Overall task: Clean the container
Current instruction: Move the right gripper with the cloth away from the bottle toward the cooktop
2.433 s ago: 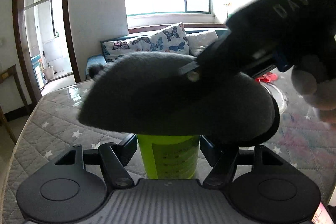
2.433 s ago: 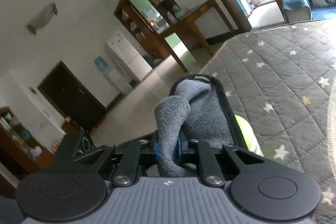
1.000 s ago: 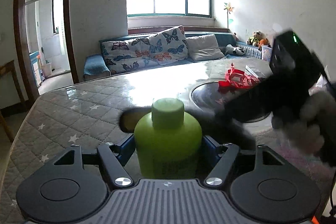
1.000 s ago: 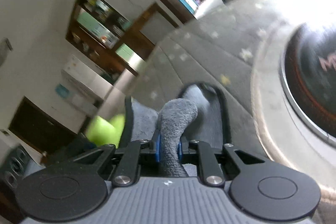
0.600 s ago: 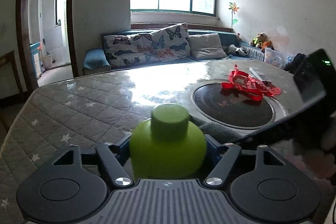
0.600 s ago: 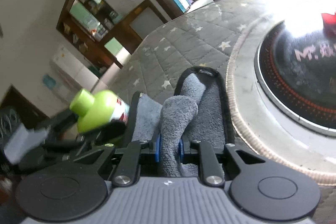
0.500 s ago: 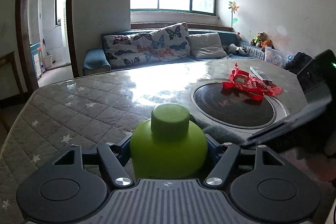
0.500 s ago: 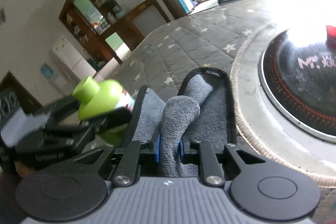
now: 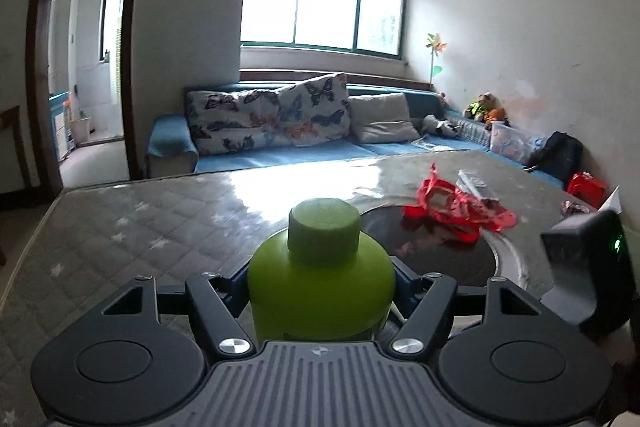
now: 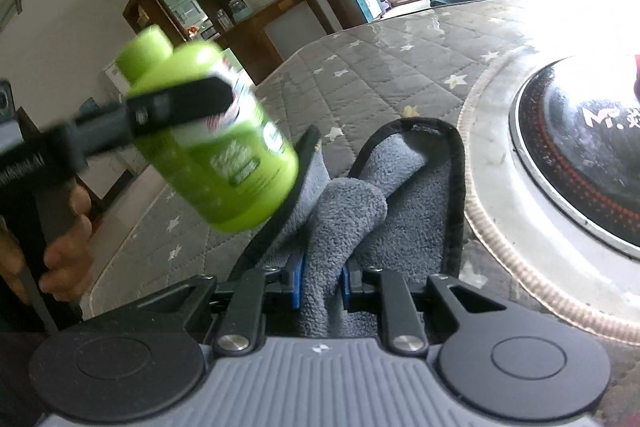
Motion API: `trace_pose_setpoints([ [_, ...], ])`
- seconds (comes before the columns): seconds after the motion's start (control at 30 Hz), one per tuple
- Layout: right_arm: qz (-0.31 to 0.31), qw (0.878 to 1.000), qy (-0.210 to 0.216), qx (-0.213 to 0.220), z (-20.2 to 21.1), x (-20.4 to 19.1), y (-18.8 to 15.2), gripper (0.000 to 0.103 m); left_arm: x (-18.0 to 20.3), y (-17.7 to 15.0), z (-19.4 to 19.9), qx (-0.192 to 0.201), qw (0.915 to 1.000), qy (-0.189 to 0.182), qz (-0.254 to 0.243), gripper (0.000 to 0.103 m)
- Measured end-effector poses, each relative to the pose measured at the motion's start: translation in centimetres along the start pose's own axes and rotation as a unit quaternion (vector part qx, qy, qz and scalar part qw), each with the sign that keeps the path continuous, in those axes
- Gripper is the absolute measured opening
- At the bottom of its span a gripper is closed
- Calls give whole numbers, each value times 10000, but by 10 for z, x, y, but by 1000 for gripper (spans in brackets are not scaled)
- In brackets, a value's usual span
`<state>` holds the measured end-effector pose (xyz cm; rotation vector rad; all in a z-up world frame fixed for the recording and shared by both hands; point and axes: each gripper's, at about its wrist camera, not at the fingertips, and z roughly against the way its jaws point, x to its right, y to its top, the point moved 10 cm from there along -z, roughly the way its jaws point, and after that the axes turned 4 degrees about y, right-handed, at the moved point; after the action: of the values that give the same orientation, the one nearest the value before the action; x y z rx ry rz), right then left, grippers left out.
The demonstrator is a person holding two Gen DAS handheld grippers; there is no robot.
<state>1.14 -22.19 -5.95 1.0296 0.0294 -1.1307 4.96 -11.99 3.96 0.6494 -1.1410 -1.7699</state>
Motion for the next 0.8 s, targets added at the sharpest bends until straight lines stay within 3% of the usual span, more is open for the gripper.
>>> trace_pose_setpoints([
  [0.33, 220, 9998, 4, 3, 1, -9, -7, 17, 17, -2, -24, -83, 9984, -435, 339, 71],
  [0.8, 142, 9999, -39, 84, 8, -8, -13, 15, 7, -12, -43, -240, 9997, -42, 56, 71],
])
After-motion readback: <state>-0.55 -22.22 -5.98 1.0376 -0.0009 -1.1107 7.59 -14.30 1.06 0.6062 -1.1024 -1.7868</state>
